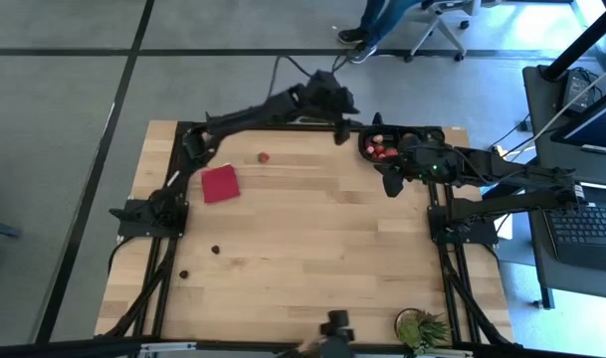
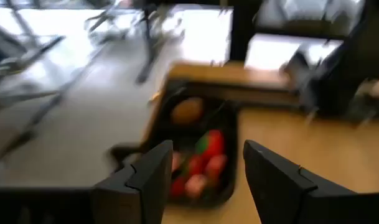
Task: Pick and placing Produce into tupperware
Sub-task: Put the red strawberry into the black bin
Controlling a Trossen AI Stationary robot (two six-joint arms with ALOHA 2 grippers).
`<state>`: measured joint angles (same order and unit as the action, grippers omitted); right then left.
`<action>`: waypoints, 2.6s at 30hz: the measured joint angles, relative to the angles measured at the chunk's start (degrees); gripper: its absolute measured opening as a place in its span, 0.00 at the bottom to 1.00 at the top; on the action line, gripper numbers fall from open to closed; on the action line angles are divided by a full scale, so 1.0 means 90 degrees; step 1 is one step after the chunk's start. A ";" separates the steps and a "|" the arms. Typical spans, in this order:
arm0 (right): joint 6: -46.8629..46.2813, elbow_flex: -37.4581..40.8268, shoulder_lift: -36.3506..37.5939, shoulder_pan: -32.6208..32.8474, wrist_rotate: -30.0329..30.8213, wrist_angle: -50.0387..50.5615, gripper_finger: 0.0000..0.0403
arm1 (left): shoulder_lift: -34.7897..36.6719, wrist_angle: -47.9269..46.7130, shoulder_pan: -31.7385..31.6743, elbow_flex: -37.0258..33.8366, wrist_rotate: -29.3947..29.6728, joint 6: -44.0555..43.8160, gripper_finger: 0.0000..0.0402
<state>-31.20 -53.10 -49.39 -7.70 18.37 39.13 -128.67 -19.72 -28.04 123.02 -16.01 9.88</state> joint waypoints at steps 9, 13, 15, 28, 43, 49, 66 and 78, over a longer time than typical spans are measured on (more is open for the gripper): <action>0.0014 -0.0002 -0.0219 0.0000 0.0003 -0.0002 0.46 | 0.1532 -0.4001 -0.0068 0.0000 0.0827 0.0918 0.47; 0.0017 -0.0002 -0.0398 0.0000 0.0003 -0.0009 0.46 | 0.1827 -0.4895 -0.0216 0.0000 0.0831 0.0726 0.46; 0.0017 -0.0002 -0.0485 0.0000 0.0003 -0.0007 0.46 | 0.1858 -0.5243 -0.0237 0.0000 0.0823 0.0647 0.45; 0.0194 -0.0005 -0.0637 0.0000 0.0007 -0.0034 0.46 | 0.3806 -0.3440 -0.0405 -0.3364 0.0494 -0.0071 0.41; 0.0503 -0.0002 -0.0769 0.0000 0.0007 -0.0661 0.46 | 0.5911 -0.0634 -0.0767 -0.8018 0.1790 -0.0744 0.46; 0.0515 -0.0002 -0.0947 -0.0012 0.0007 -0.0931 0.46 | 0.5718 -0.0354 -0.1139 -0.8165 0.2290 -0.1224 0.62; 0.0304 -0.0002 -0.1265 -0.0012 0.0005 -0.1101 0.46 | 0.5649 0.0151 -0.1159 -0.8165 0.2382 -0.1484 0.64; 0.0144 -0.0002 -0.1263 -0.0012 -0.0062 -0.1319 0.46 | 0.4267 0.0511 -0.1215 -0.8163 0.1710 -0.1220 0.65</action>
<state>-29.90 -53.12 -60.75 -7.81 17.81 27.27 -90.27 -15.12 -38.97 49.55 -0.62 -1.10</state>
